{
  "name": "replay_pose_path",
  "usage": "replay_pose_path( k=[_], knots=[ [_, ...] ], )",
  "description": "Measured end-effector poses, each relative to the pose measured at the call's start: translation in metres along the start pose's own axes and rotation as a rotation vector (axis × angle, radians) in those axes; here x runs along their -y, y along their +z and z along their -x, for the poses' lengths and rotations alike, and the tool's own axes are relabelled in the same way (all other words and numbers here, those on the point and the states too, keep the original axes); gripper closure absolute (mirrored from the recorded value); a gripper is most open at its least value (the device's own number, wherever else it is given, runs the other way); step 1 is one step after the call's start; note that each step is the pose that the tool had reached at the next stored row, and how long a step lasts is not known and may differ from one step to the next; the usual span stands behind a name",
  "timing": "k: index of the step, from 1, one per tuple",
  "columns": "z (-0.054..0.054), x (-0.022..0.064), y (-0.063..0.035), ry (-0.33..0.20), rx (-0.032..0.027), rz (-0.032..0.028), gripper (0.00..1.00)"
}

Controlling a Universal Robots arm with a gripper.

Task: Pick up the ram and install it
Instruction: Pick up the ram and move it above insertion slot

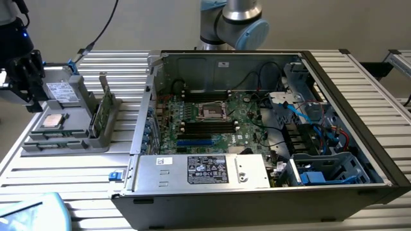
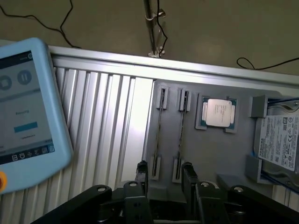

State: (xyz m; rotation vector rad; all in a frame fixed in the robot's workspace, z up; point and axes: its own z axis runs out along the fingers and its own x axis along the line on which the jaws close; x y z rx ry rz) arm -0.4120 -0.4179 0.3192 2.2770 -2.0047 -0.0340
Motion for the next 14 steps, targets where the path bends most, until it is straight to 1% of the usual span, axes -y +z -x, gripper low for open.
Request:
replay_pose_path(
  k=[4, 9, 14],
  knots=[
    [0.0, -0.0026, 0.0073, 0.001, -0.0001, -0.0037, 0.58],
    [0.001, -0.0039, 0.0161, 0.009, 0.0001, -0.0076, 0.58],
    [0.001, -0.0044, 0.0246, 0.023, 0.0013, -0.0096, 0.58]
  ],
)
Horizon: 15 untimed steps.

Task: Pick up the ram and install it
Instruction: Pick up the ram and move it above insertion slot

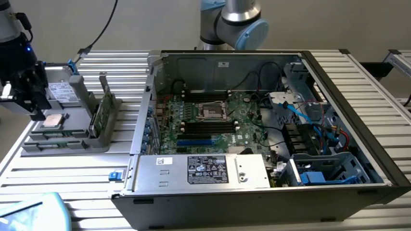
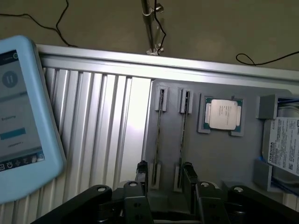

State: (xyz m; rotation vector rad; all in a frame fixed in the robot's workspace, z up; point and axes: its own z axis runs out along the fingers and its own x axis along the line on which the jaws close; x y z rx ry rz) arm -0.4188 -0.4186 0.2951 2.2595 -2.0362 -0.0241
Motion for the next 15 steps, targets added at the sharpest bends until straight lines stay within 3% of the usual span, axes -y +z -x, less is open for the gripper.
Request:
replay_pose_path(
  k=[15],
  knots=[
    [0.003, -0.0075, 0.0279, 0.044, 0.0033, -0.0012, 0.58]
  ],
)
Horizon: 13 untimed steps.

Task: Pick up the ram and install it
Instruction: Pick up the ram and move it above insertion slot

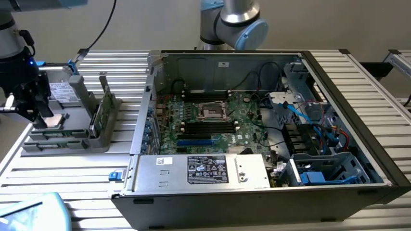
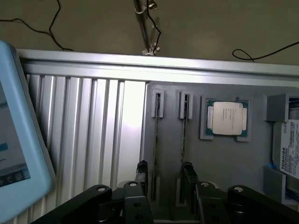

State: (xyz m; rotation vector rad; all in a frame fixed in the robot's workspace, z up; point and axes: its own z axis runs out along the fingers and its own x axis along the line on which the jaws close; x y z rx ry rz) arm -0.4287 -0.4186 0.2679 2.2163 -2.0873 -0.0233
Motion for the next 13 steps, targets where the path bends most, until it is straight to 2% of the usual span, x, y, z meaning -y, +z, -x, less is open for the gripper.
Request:
replay_pose_path(
  k=[3, 13],
  knots=[
    [0.0, -0.0008, 0.0053, 0.009, 0.0006, -0.0016, 0.58],
    [-0.002, -0.0013, 0.0233, 0.019, 0.0006, -0.0128, 0.58]
  ],
)
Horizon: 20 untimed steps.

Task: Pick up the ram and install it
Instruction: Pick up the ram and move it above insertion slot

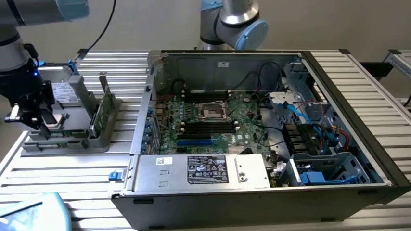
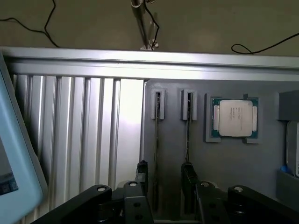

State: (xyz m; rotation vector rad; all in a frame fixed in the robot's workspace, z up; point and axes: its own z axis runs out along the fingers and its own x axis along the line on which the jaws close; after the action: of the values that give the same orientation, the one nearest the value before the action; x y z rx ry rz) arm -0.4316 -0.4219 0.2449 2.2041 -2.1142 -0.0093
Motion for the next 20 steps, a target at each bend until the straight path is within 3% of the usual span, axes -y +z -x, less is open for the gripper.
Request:
replay_pose_path(
  k=[20],
  knots=[
    [-0.005, -0.002, 0.0388, 0.01, 0.0001, -0.0155, 0.58]
  ],
)
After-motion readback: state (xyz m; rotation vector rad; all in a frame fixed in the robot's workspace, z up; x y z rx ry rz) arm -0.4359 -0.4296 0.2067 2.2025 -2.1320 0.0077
